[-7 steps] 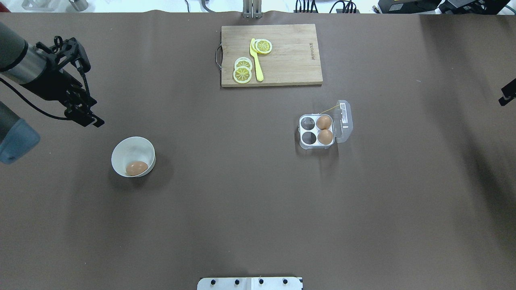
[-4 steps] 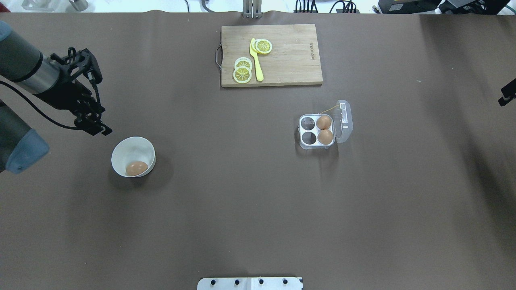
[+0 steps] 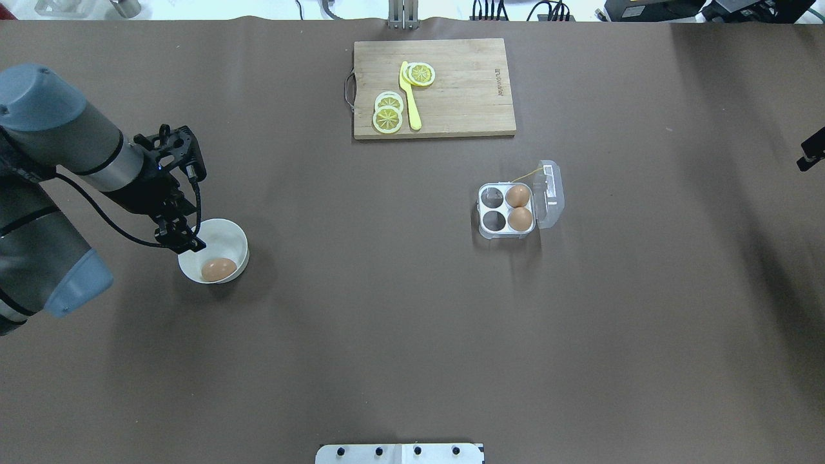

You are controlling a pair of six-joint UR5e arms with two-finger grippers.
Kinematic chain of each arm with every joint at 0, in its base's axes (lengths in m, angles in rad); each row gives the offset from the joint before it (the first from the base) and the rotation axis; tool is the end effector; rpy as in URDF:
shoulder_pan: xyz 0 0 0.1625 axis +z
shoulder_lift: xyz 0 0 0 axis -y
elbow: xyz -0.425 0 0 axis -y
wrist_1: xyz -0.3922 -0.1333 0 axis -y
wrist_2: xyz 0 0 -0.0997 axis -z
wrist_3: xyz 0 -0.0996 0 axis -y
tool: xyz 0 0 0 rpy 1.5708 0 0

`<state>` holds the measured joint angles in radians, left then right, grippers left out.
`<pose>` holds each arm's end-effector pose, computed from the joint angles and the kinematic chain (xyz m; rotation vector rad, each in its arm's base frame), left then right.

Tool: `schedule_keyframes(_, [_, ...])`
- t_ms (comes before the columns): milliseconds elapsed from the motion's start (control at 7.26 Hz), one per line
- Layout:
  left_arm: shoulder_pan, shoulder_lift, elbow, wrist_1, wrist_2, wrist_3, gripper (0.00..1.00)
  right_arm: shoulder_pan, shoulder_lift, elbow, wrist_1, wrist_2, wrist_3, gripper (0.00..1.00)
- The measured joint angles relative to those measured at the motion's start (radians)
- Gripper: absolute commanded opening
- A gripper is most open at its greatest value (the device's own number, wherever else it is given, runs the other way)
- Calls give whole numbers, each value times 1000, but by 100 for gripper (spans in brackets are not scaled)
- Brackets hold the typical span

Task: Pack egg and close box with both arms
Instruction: 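Move the left gripper over the white bowl and lower toward the egg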

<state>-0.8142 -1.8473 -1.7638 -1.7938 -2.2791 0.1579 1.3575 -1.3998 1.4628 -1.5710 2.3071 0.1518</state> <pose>0.3557 -0.4767 0.3885 0.4562 0.8898 1.0862 -0.0553 -0.5691 0.6240 -0.0747 -0.7349 -0.0818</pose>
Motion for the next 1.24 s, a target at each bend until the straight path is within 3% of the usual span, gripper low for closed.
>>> schedule_keyframes(1240, [58, -16, 36, 1, 73, -1, 82, 0, -7, -11, 6, 12, 0, 100])
